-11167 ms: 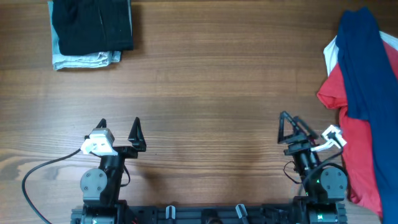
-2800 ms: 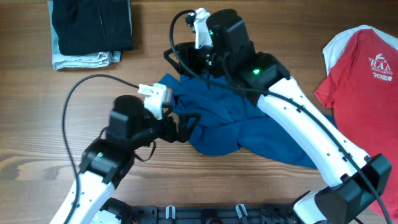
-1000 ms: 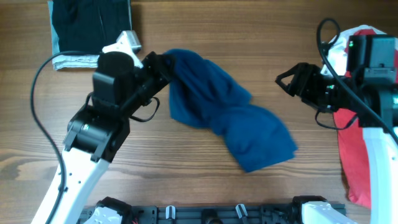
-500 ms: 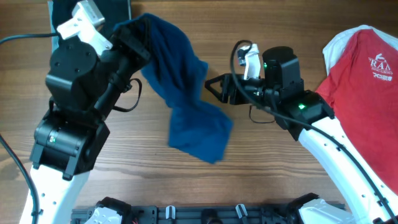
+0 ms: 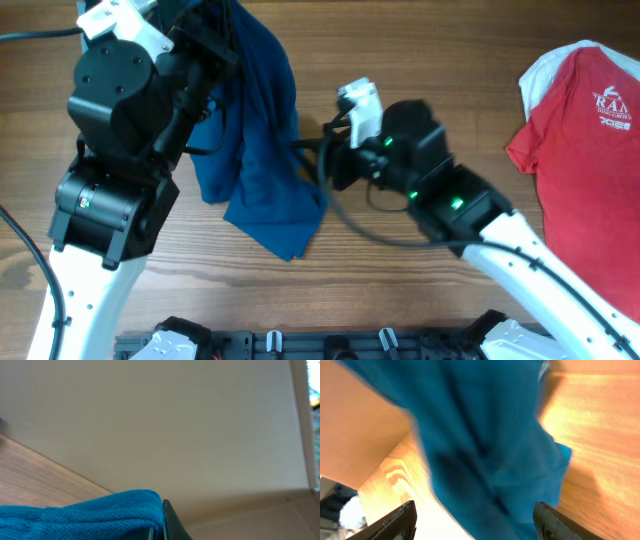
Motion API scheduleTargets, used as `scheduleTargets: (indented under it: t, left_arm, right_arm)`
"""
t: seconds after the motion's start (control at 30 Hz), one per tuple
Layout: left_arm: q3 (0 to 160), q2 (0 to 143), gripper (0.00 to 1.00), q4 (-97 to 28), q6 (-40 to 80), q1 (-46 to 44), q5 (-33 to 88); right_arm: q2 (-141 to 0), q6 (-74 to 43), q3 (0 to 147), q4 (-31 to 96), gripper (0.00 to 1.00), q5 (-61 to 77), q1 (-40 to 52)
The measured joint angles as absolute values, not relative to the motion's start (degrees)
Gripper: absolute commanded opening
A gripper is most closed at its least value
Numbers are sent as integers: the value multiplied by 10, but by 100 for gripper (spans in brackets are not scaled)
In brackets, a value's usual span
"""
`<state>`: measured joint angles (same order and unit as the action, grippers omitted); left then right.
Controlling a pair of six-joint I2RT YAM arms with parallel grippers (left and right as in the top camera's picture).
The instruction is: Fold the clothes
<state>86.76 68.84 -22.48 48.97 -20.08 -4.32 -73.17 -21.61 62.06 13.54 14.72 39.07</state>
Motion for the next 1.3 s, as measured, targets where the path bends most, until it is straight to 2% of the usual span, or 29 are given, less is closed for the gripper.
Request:
scheduleTargets:
  t: [0.17,0.33,0.4,0.5,0.6,0.73,0.93,1.07,1.23,1.27,1.3]
  left_arm:
    - [868,692,4,-227,525,-201,-68]
    - [868,690,4,-266,568,-201,-53]
    - [868,689,4,-279,576,-201,-48]
    - [868,688,4,-285,582,-201,-39]
    - [868,685,4,-288,584,-201,-18]
    - [868,681,4,-301,587,-201,-5]
    - [868,659,4,-328,585,-194,-13]
    - [868,649,4,-362,575,-183,-41]
    - [868,649,4,-378,571,-188,-30]
    - [868,649,4,-378,571,-192,-20]
    - [869,649,4,-384,571,-195,-11]
  right_arm:
    - [-742,-215,620,31,75,44,488]
    - [-814,-215,620,-36,67,5,494]
    - [-829,-214,620,-60,55,-10,494]
    - [-833,-212,620,-84,43,-38,494]
    - [-837,-211,620,-90,22,-57,494]
    - [-842,-211,620,-91,4,-85,494]
    - [-831,-211,620,-51,4,-191,493]
    - [-738,-165,632,30,4,-256,473]
    - [-596,-108,684,110,5,-267,462]
    - [-582,-103,687,129,10,-265,462]
    - [-573,-101,688,156,11,-264,462]
